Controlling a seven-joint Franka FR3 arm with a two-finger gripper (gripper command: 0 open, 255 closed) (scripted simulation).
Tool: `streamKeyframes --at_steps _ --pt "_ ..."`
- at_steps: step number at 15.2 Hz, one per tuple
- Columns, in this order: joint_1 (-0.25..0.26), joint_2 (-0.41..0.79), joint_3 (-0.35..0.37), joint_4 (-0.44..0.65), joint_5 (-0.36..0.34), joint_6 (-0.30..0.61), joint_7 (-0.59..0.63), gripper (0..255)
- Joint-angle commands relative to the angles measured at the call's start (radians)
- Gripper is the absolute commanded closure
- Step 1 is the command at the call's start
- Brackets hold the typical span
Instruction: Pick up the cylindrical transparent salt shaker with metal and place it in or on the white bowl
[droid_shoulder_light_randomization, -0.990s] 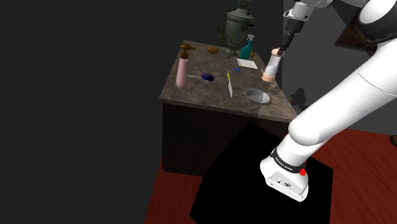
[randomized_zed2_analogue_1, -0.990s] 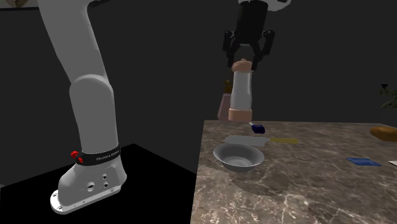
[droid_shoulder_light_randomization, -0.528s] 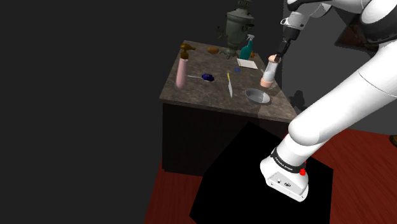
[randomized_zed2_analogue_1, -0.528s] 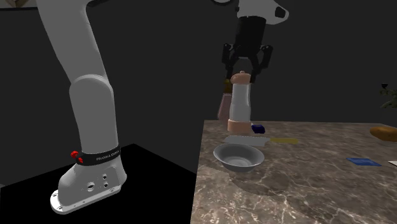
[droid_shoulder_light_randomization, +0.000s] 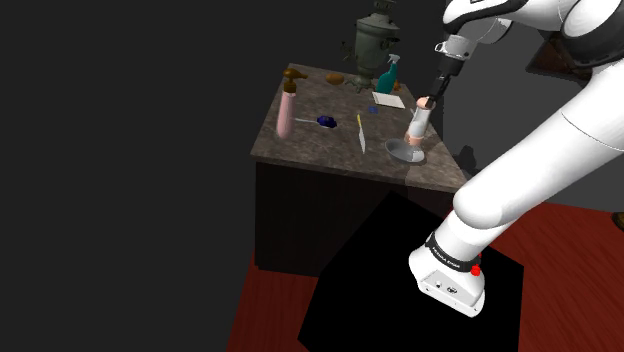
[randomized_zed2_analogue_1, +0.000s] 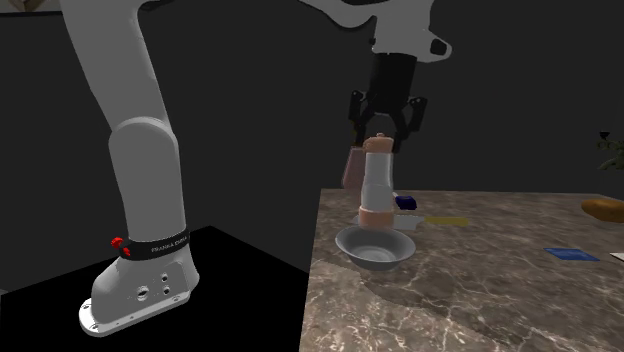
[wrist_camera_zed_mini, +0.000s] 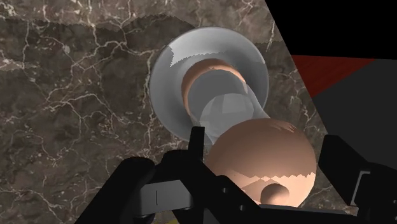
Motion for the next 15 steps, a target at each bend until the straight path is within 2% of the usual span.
streamKeyframes --at_steps 1,7,15 --pt "-0.001 0.004 -0.003 -0.024 0.001 0.028 -0.004 255" --pt "-0.002 0.027 -0.011 -0.088 0.011 0.111 -0.018 255" --pt "-0.002 0.027 -0.011 -0.088 0.011 0.111 -0.018 255"
